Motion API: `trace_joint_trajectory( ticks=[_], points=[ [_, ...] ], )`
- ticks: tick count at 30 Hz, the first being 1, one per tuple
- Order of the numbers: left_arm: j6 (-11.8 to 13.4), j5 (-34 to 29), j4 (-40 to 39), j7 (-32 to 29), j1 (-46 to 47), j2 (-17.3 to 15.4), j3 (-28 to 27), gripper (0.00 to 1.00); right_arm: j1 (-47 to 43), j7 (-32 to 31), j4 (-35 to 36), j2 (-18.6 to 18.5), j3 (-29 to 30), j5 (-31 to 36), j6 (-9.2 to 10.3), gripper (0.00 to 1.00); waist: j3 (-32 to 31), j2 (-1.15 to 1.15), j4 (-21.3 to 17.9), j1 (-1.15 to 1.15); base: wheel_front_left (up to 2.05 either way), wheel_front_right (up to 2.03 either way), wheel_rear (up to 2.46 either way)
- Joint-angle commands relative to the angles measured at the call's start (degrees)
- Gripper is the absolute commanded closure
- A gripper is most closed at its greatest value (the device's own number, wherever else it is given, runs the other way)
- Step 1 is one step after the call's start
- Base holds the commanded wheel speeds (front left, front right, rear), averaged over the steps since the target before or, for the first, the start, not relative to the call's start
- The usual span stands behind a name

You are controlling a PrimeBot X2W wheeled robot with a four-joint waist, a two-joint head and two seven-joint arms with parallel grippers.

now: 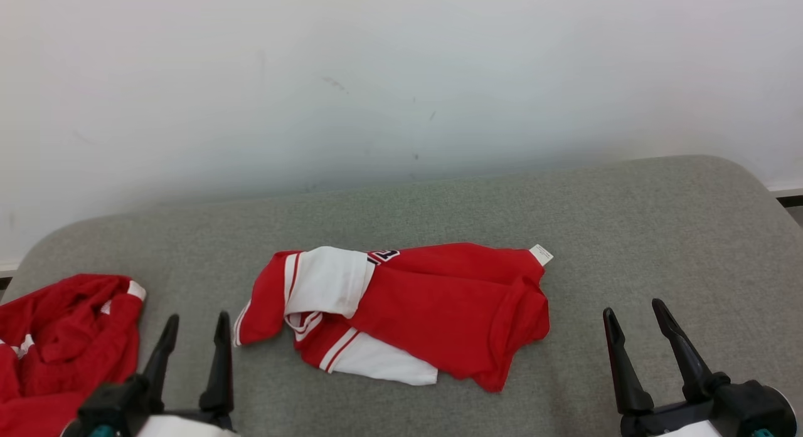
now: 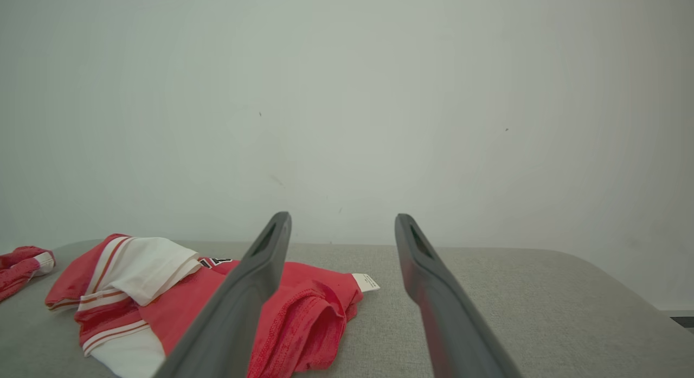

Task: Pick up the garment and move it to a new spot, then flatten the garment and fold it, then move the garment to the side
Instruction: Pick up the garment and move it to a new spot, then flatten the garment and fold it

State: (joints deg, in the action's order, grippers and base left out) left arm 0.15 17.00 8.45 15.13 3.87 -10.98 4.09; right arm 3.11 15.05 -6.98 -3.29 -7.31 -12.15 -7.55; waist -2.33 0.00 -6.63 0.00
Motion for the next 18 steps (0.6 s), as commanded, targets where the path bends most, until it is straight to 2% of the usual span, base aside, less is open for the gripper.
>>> trace_joint_trajectory(
  ticks=[1,10,18],
  points=[
    [0.10,-1.39,-1.14,0.02,-2.24,0.58,-0.77,0.00,-0.83,0.18,0.13,-0.14,0.33,-0.25,0.12,0.00,-0.04,0.00,0.11,0.00,0.00,0.00,0.00],
    [-2.24,-4.24,-3.66,0.02,-5.88,5.25,-3.25,0.00,-2.78,0.19,-0.81,-0.03,0.90,-0.70,0.12,0.00,0.33,0.00,0.93,0.00,0.00,0.00,0.00],
    [-4.28,-5.43,-2.78,0.03,-3.93,6.75,-4.74,0.00,-1.31,0.18,-1.62,-0.61,-0.52,-0.66,0.12,0.00,0.75,0.00,1.54,0.00,0.00,0.00,0.00]
  ],
)
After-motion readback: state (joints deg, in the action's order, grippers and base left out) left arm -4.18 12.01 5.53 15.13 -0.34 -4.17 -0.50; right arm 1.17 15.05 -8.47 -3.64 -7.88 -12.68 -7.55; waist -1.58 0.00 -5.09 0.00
